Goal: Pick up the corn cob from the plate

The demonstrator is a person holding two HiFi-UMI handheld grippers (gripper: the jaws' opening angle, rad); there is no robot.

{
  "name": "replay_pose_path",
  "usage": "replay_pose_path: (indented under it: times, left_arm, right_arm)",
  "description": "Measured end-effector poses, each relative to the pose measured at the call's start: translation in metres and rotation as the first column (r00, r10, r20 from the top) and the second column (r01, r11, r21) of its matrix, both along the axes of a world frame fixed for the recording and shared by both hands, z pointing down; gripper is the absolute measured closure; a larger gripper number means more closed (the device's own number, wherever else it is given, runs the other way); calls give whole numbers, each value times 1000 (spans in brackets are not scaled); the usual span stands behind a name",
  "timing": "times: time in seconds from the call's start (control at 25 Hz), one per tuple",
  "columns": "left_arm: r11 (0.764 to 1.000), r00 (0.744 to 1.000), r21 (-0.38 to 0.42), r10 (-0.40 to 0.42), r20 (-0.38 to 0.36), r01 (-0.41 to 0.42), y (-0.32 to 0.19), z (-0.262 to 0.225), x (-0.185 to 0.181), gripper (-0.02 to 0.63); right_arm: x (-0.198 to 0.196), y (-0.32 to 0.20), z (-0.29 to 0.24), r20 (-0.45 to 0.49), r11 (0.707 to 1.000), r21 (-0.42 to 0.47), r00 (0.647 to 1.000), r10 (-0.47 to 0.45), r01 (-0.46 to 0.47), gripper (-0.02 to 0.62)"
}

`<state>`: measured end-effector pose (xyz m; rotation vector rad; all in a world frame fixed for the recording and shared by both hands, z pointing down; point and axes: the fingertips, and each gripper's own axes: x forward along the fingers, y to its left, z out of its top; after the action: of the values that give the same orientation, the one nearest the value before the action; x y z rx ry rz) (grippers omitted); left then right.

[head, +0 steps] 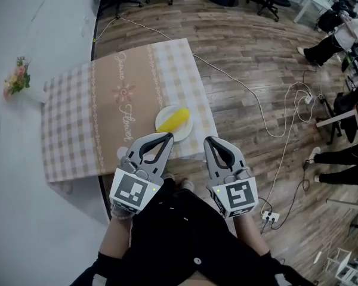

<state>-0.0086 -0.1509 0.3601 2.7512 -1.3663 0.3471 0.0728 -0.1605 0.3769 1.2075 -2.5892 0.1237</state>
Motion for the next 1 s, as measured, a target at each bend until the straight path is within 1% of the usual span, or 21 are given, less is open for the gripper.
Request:
replay_pose_path:
  times: [0.28, 0.36, 0.44, 0.48, 0.56, 0.8, 1.0]
  left_arm:
    - [1000, 1000, -10, 10, -7, -10, -13, 6, -10, 594]
    - [1000, 1000, -6, 21, 10, -21, -17, 9, -11, 592]
    - [998, 998, 22, 51, 48, -52, -22, 15, -11, 594]
    - [997, 997, 34, 62, 56, -64, -25, 17, -10, 594]
    - [997, 997, 40, 66, 49, -68, -32, 21, -9, 594]
    - [997, 997, 22, 70, 35, -71, -48, 31, -4, 592]
    - [997, 996, -11, 79, 33, -78, -59, 44, -4, 592]
  right_arm:
    - [-7, -5, 4, -33, 1000, -25, 999, 13, -14, 552]
    - [-7, -6, 5, -36, 999, -27, 999, 19, -20, 552]
    - [-7, -7, 6, -38, 999, -30, 999, 28, -29, 552]
    - [-7, -8, 7, -39, 999, -33, 999, 33, -34, 552]
    - [-5, -10, 9, -42, 998, -37, 998, 45, -46, 553]
    - [3, -14, 13, -42, 995, -31, 995, 94, -95, 552]
    - [11, -16, 15, -47, 990, -36, 990, 136, -138, 553]
